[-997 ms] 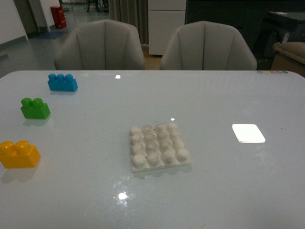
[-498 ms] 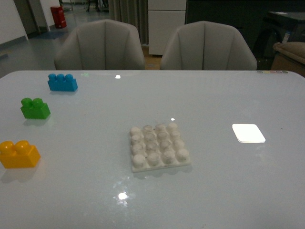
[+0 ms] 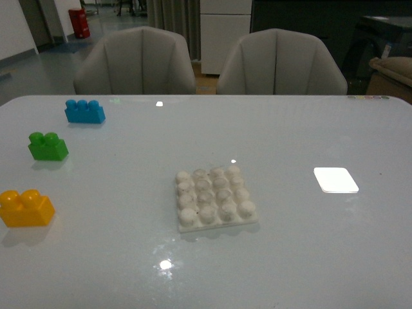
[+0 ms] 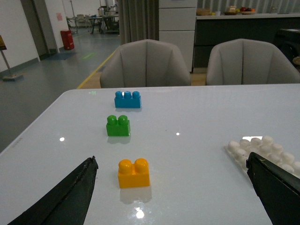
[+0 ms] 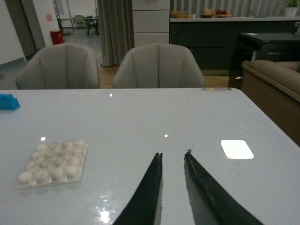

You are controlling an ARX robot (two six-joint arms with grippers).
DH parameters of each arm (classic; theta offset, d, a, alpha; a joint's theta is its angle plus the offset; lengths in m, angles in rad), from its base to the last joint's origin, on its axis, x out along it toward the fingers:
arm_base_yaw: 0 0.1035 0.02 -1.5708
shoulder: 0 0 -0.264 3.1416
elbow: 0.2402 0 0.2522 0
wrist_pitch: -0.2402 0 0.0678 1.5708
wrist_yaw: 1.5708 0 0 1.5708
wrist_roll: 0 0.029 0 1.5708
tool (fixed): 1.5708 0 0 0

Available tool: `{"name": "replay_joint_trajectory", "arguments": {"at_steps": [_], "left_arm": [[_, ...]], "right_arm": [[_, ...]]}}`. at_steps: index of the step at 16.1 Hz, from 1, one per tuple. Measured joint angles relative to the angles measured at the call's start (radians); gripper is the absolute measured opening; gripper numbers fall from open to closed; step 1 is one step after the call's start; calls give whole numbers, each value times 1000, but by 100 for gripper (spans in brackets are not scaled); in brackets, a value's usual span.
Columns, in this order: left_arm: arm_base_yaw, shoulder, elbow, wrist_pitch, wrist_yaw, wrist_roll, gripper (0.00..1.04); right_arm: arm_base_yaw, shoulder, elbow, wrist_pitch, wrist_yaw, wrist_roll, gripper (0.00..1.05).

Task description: Insert yellow block into base center

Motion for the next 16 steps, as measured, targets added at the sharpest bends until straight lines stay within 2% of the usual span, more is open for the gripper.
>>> {"name": "replay_joint_trajectory", "arguments": {"at_steps": [2,5,6,9,13,14,15,16], "left_arm": [[0,0,0,0,0,0,98],[0,0,0,0,0,0,98],[0,0,0,0,0,0,98],[0,0,0,0,0,0,98],[0,0,0,0,0,0,98],[19,39,47,-154,54,17,98],[56,194,137,-291,122,48,98],[92,275,181,-286,165,71,98]], "right_arm": [[0,0,0,0,0,0,42],[0,0,0,0,0,0,55],[0,0,0,0,0,0,62],[0,0,0,0,0,0,99],[0,0,0,0,0,0,98],[0,0,0,0,0,0,98],[0,0,0,0,0,0,98],[0,0,0,0,0,0,98]]}}
